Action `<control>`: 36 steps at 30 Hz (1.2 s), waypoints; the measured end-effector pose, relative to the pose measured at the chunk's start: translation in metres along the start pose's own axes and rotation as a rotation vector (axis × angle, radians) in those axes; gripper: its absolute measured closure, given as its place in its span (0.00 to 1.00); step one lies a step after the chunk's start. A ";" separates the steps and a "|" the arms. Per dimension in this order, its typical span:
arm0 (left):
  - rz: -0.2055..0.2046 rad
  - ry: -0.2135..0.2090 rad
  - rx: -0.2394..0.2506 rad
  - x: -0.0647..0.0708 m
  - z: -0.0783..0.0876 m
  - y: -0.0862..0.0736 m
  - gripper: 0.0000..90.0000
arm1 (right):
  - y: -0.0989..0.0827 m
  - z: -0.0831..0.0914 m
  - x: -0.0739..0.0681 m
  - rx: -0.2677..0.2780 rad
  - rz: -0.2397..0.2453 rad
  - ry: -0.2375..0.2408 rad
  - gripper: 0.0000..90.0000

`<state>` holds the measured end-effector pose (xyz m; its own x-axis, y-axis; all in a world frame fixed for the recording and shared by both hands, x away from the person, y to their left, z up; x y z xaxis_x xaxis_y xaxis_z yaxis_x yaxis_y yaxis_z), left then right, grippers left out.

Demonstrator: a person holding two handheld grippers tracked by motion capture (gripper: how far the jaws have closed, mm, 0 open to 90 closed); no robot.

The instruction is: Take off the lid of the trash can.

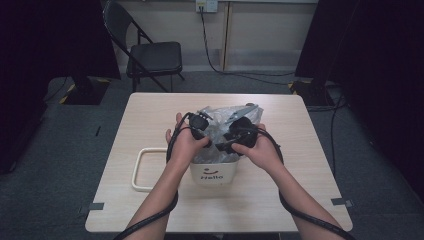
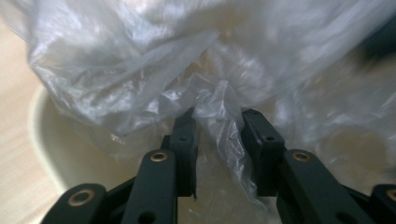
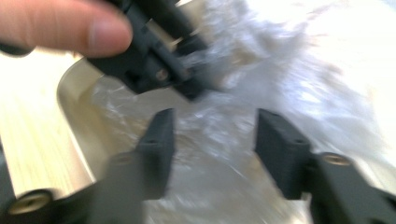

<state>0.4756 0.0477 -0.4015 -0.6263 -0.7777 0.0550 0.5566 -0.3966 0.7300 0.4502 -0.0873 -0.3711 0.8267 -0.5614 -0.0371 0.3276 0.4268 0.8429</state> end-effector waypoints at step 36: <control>-0.012 0.012 0.120 -0.005 0.062 0.012 0.41 | 0.009 0.010 0.021 0.028 -0.156 -0.022 0.86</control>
<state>0.4521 0.0769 -0.3508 -0.6257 -0.7791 0.0382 0.4792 -0.3453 0.8070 0.4663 -0.1022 -0.3588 0.7565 -0.6348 -0.1570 0.4379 0.3135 0.8426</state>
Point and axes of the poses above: each handheld gripper's, and its own axes: z roughly backward along the jaws, y roughly out of its top, x roughly to its right, the point moved 4 cm from there along -z, roughly forward along the jaws, and after that the axes turned 15 degrees about x, right-handed, at the moved point
